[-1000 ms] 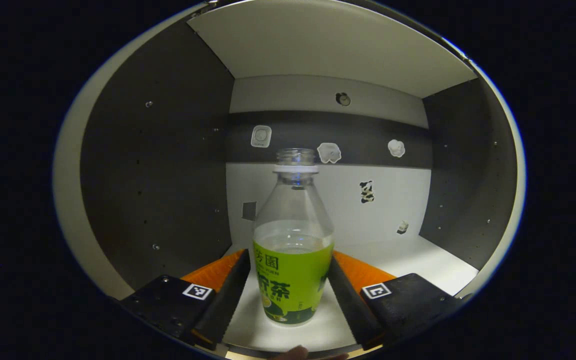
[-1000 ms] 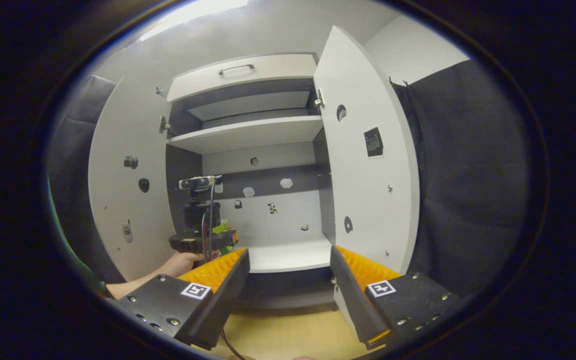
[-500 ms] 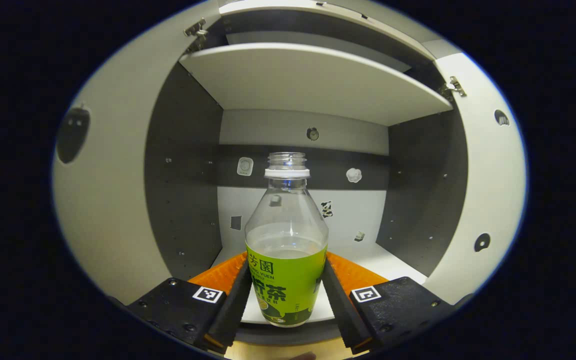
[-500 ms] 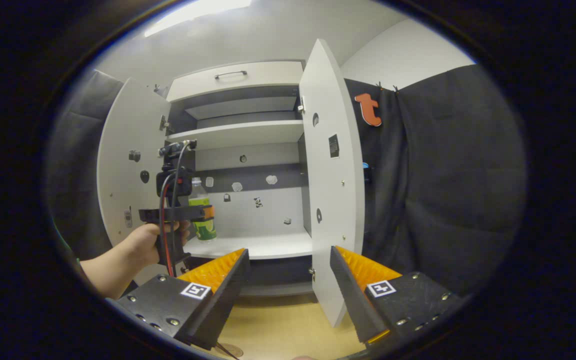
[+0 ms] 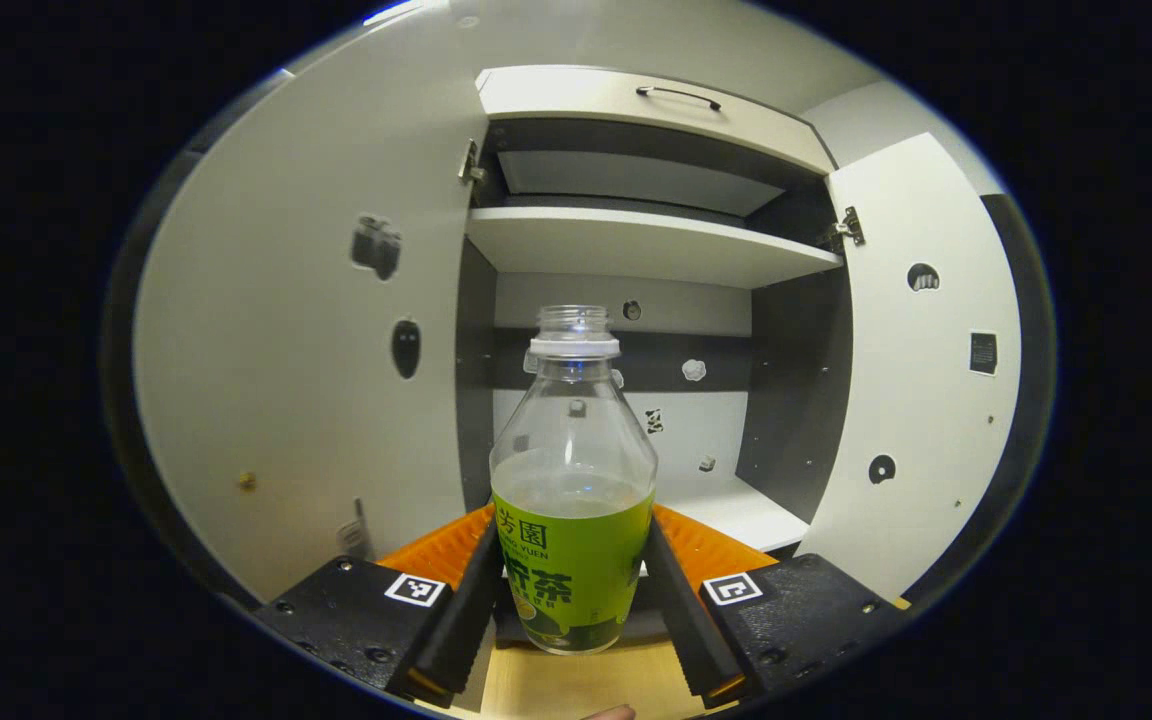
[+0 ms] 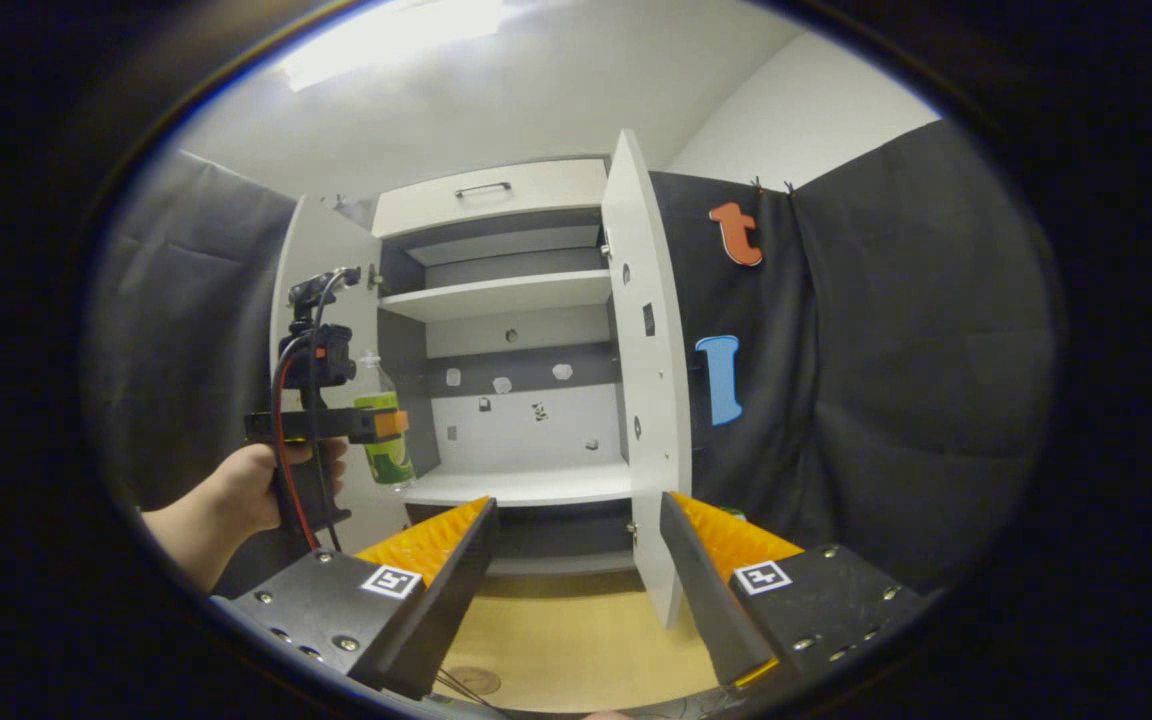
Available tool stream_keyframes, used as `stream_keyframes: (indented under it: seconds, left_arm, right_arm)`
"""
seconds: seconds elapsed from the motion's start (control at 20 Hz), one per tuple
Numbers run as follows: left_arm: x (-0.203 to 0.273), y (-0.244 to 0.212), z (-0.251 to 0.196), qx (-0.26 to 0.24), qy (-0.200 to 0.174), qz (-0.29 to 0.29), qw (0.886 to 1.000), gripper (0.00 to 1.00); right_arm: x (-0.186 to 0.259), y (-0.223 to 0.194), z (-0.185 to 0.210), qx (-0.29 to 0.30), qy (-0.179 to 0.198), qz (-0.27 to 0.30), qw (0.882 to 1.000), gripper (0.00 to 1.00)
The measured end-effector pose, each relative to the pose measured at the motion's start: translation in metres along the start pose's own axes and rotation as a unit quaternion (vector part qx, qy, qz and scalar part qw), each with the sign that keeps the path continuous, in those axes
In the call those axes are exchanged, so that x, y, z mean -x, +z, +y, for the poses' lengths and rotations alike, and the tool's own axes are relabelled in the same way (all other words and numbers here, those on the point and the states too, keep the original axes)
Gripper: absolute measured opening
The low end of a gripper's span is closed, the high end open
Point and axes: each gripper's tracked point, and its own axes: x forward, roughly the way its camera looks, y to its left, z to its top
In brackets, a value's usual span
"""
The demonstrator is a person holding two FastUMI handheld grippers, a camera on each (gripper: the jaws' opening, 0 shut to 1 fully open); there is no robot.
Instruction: Grasp the bottle in the cabinet with the left hand and place it on the coaster, then close the right door with the right hand and the left door with the left hand.
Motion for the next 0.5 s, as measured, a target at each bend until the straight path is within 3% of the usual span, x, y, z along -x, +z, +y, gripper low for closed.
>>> stream_keyframes:
  seconds: [0.25, 0.5]
  left_arm:
    - [0.063, -0.020, 0.020, -0.002, 0.024, 0.007, 1.000, 0.79]
    - [0.098, -0.061, 0.020, -0.010, 0.025, 0.018, 0.999, 0.79]
  right_arm:
    - [0.039, -0.010, 0.004, 0.000, 0.021, 0.001, 1.000, 0.98]
    - [0.047, -0.013, 0.004, -0.004, 0.028, -0.003, 1.000, 0.98]
